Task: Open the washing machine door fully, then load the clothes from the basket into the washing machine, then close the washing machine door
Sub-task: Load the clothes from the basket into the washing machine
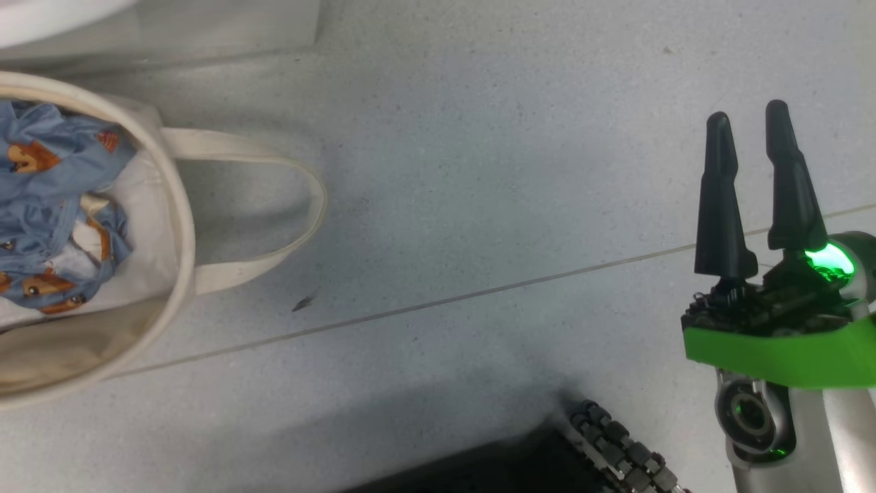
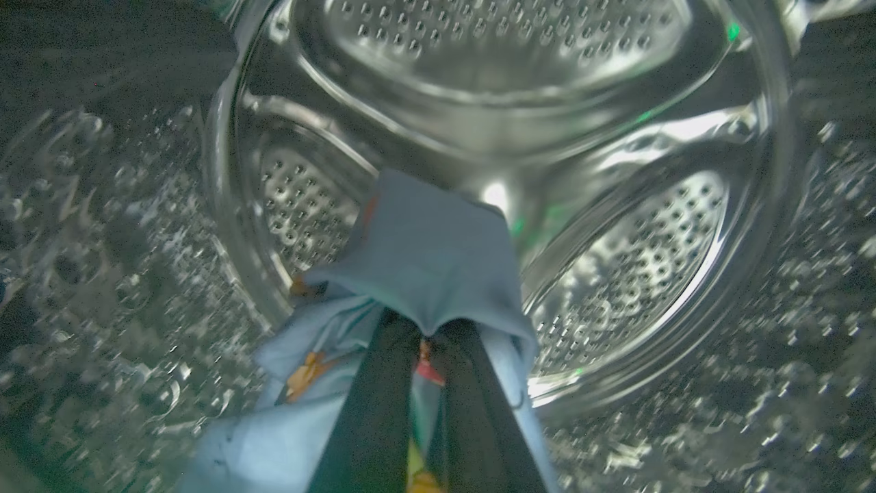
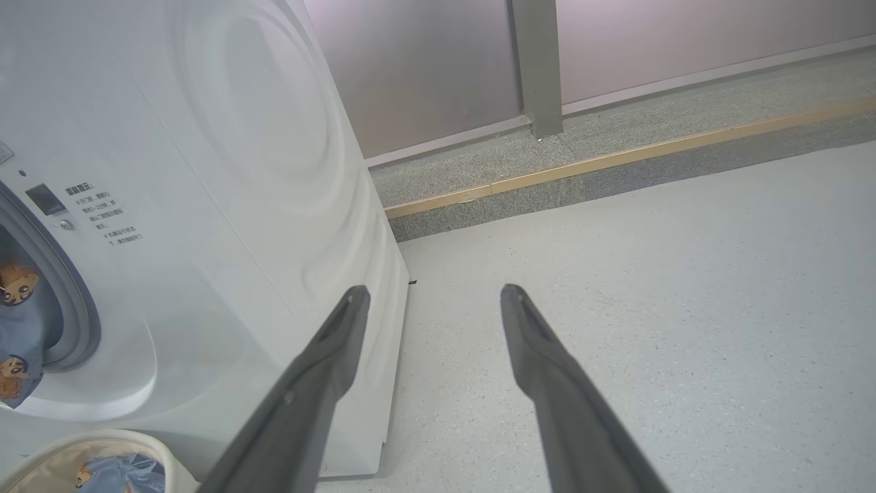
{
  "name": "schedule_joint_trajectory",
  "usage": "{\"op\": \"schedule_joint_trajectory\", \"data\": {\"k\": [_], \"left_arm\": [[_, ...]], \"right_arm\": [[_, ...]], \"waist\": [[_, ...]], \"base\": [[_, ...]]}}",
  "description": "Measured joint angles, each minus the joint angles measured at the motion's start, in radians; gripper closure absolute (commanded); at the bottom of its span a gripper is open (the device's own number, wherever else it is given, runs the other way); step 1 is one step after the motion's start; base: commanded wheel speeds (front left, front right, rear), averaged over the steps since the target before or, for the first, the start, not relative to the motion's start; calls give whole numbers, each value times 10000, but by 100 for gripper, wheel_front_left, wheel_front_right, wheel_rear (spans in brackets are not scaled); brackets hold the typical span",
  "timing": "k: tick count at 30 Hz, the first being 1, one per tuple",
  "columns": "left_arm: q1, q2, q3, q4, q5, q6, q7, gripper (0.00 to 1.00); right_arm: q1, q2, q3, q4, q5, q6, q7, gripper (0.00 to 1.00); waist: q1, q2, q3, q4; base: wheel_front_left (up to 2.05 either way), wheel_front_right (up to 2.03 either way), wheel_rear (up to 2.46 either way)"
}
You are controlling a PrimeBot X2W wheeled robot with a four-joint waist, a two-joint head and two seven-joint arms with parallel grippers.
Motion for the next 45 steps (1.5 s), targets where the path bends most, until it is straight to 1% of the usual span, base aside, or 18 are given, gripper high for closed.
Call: {"op": "schedule_joint_trajectory", "data": {"k": [6, 10, 13, 14, 15, 16, 17, 19, 23, 30, 36, 39, 45], "left_arm": [[-65, -21, 1400, -1662, 309, 0, -69, 100], [328, -90, 2036, -2100, 681, 0, -69, 100], [759, -199, 2706, -2253, 832, 0, -73, 100], [895, -242, 2759, -2257, 924, 0, -75, 93], [1056, -288, 2748, -2257, 991, 0, -75, 93], [1240, -332, 2604, -2146, 986, 0, -79, 27], [1416, -372, 2313, -1868, 982, 0, -81, 0], [1756, -447, 1668, -1327, 965, 0, -54, 0], [1848, -479, 832, -355, 851, 0, 564, 0], [1832, -529, -451, 307, 784, 0, 1183, 0], [2071, -535, -980, 274, 138, 0, 976, 0], [2706, -539, -1386, 161, -109, 0, 890, 0], [4080, -617, -2004, -105, -384, 0, 357, 0]], "right_arm": [[-7, 29, -33, -31, 0, 0, 0, 0], [-64, 35, -10, -17, -2, 0, 0, 0], [-68, 36, 35, -12, -4, 0, 0, 0], [-68, 36, 31, 2, -4, 0, 0, 0], [-68, 36, 33, 8, -6, 0, 0, 0], [-67, 36, 33, 17, -17, 0, 0, 0], [-66, 36, 25, 31, -19, 0, 0, 0], [-64, 36, 23, 100, -19, 0, -2, 0], [-64, 38, 23, 134, -33, 0, -13, 0], [-64, 38, 21, 291, -107, 0, -46, 0], [-80, 38, 59, 612, -215, 0, -46, 0], [-88, 38, 134, 828, -276, 0, -46, 0], [-94, 36, 290, 1407, -322, 0, -46, 0]], "waist": [[0, 0, 173, 121], [0, 0, 231, 208], [-1, 0, 287, 226], [0, 0, 296, 242], [-1, 0, 299, 256], [-1, 0, 289, 266], [-1, 0, 270, 283], [0, 0, 230, 318], [-1, 0, 165, 385], [-1, 0, -162, 562], [-1, 1, -635, 752], [-1, 1, -967, 845], [-1, 1, -1822, 1045]], "base": [[0, 0, 0], [0, 0, 0], [0, 0, 0], [0, 0, 0], [0, 0, 0], [0, 0, 0], [0, 0, 0], [0, 0, 0], [0, 0, 0], [0, 0, 0], [0, 0, 0], [0, 0, 0], [0, 0, 0]]}}
